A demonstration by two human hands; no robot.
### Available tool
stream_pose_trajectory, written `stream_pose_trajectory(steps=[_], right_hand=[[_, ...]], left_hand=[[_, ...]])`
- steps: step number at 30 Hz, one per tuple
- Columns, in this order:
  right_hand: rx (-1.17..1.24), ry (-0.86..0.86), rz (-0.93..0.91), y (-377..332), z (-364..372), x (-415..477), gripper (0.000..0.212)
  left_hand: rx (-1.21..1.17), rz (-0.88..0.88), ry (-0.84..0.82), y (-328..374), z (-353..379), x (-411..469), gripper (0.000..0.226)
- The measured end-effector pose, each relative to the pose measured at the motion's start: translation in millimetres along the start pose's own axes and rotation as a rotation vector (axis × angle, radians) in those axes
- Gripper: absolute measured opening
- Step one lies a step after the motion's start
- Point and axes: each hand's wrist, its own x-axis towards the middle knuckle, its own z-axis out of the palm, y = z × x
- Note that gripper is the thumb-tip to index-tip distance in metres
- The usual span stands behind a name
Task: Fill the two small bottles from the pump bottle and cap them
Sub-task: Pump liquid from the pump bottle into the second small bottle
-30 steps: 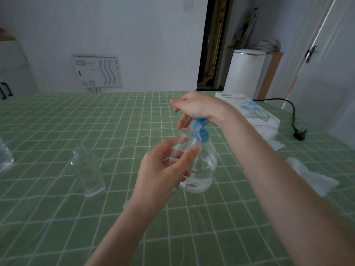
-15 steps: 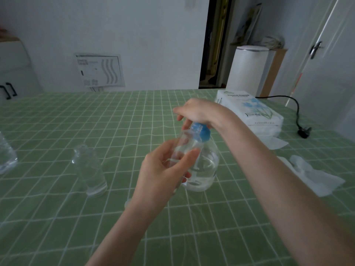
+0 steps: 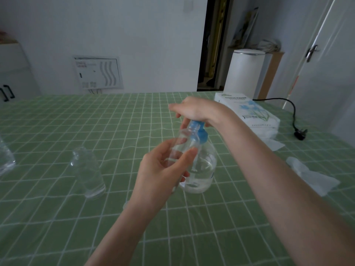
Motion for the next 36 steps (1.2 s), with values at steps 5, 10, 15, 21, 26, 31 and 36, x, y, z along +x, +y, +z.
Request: stream_pose_trajectory(steps=[5, 10, 15, 21, 26, 31, 36], right_hand=[[0.002, -0.011, -0.002, 1, 2, -1, 0.05], [0.015, -0.027, 0.019, 6, 10, 1, 0.047], [0.005, -0.029, 0.033, 6, 10, 1, 0.053], [-0.05, -0.033, 0.016, 1, -1, -1, 0.054], [-0.036, -0.044, 0.019, 0, 3, -1, 0.049], [-0.013, -0.046, 0.037, 5, 10, 1, 0.045], [-0.016, -0.04, 0.044, 4, 9, 0, 0.053]], left_hand=[[0.004, -0.004, -0.003, -1, 0, -1, 0.025], [0.035, -0.013, 0.0, -5, -1, -3, 0.026], [0.028, -0.01, -0.006, -6, -1, -3, 0.021], [0.008, 0.014, -0.002, -2, -1, -1, 0.021], [0.013, 0.002, 0.002, -4, -1, -1, 0.025], [0.027, -0.012, 0.0, -7, 0, -2, 0.019], [0.031, -0.015, -0.003, -7, -1, -2, 0.02]])
